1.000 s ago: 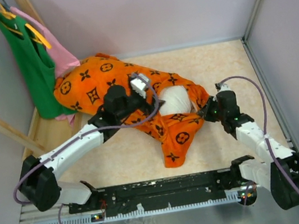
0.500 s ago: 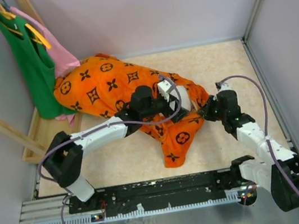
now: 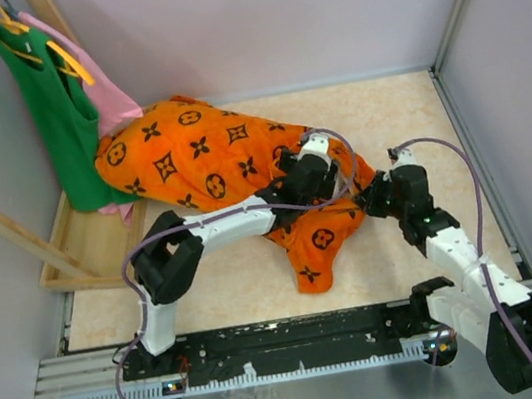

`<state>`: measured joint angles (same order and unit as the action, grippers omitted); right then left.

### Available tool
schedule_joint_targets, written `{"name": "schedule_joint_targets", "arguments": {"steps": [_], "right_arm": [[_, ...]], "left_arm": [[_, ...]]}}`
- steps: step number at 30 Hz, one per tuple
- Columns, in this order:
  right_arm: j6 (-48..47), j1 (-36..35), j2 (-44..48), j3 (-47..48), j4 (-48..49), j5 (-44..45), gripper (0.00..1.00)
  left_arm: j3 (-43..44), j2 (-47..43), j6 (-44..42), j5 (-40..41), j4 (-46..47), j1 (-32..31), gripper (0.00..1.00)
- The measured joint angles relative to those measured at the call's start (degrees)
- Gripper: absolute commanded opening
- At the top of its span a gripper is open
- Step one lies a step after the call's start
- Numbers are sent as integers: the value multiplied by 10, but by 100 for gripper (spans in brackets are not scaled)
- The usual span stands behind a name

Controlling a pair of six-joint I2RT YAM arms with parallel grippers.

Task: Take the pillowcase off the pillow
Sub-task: Remove the pillow from the pillowcase.

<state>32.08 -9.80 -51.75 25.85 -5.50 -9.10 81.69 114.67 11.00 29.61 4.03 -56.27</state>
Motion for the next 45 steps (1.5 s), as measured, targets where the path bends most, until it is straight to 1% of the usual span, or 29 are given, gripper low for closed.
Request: {"name": "schedule_joint_targets", "arguments": {"steps": [1,3,4,5,7,9,11,12,14,15,16,18,20,22,24,26,29,33,36,38,42,43,45], "right_arm": [[0,1,4,-2,0,0,0],[-1,2,15,-10,-1,1,0],[-1,2,19,-15,-1,1,0],[-2,2,22,-19,-1,0,0],[-2,2,22,-23,-4,-3,5],[-4,2,22,-23,-5,-11,7],[-6,2,22,-23,-5,-20,11],[-6,2,22,-23,-5,-26,19],[-7,2,22,-23,-5,-39,46],[-10,1,22,-23,-5,-41,58],[-10,2,22,-23,-7,-41,66],[-15,3,22,-23,-10,-34,78],[-21,3,22,-23,-16,-28,85],[-26,4,22,-22,-16,-26,87],[-30,5,22,-22,-15,-27,88],[-35,5,22,-19,-14,-30,88],[-42,-25,14,7,-14,-21,86],[-51,-116,-9,57,7,3,82],[-50,-164,-38,73,40,12,80],[-50,-180,-58,73,41,23,80],[-45,-183,-72,57,34,48,78],[-43,-183,-72,52,32,54,75],[-39,-183,-72,42,24,64,62]], "left_arm": [[7,10,-1,27,-10,-7,65],[4,14,-4,62,-18,-16,5],[-6,11,-5,73,-17,-17,0],[-20,4,-8,78,-9,-17,0],[-47,-14,-22,70,12,-17,0],[-82,-40,-59,33,43,-16,0],[-126,-76,-109,-31,70,-10,0],[-145,-97,-131,-68,75,-5,0],[-162,-132,-162,-126,68,4,0],[-167,-148,-177,-160,55,10,0],[-168,-162,-192,-195,34,19,0],[-167,-184,-219,-259,-13,35,0],[-155,-195,-249,-335,-79,55,0],[-136,-196,-273,-403,-133,73,0],[-127,-198,-285,-450,-163,86,0],[-127,-201,-285,-469,-176,92,0],[-127,-204,-267,-452,-176,94,0],[-132,-209,-236,-420,-163,90,0],[-169,-236,-229,-423,-130,90,0],[-211,-271,-228,-426,-104,90,0],[-251,-307,-218,-421,-71,90,0],[-255,-313,-213,-418,-64,90,0],[-258,-323,-198,-408,-54,90,0]]}}
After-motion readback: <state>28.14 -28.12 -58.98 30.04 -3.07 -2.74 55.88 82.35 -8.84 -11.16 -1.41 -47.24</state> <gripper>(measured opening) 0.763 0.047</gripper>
